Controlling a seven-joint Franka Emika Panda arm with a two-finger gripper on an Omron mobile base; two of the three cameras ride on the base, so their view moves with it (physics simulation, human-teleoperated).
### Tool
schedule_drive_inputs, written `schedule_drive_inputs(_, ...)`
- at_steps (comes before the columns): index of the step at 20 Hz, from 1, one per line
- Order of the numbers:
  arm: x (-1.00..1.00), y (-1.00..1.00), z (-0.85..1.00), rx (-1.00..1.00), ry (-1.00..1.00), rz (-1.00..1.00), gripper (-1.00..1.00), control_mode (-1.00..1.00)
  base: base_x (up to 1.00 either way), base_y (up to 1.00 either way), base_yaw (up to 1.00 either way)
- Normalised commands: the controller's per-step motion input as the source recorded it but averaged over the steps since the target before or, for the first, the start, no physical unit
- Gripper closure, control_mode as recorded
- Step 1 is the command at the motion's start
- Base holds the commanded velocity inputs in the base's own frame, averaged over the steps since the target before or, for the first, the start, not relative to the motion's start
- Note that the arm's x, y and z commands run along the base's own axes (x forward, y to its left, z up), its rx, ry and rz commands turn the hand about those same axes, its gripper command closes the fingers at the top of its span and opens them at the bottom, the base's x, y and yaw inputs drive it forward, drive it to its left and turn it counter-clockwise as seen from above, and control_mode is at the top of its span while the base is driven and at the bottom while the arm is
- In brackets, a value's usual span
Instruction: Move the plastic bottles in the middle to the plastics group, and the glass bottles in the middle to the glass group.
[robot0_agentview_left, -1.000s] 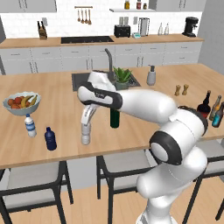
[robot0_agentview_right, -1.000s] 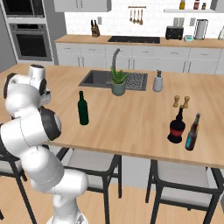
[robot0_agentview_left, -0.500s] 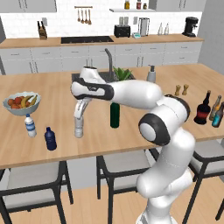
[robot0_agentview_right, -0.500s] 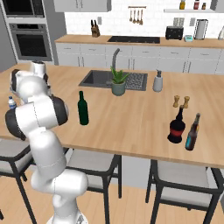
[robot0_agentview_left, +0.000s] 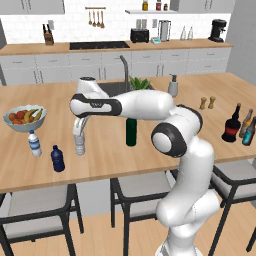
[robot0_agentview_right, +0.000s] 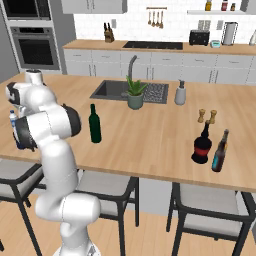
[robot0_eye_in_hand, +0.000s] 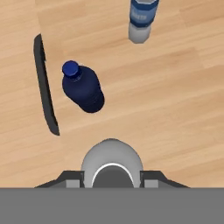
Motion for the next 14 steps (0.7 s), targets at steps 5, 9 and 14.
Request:
schedule_drive_inputs(5,0.25,0.29,0.00,0.00,0.02,0.01,1.00,-1.00,0.00,0.00,0.00)
schedule_drive_inputs(9,0.21,0.25,-0.02,0.00,0.02,0.01,1.00,-1.00,0.00,0.00,0.00)
schedule_drive_inputs(14,0.07,0.21,-0.01,0.00,0.02,0.03,1.00,-1.00,0.00,0.00,0.00)
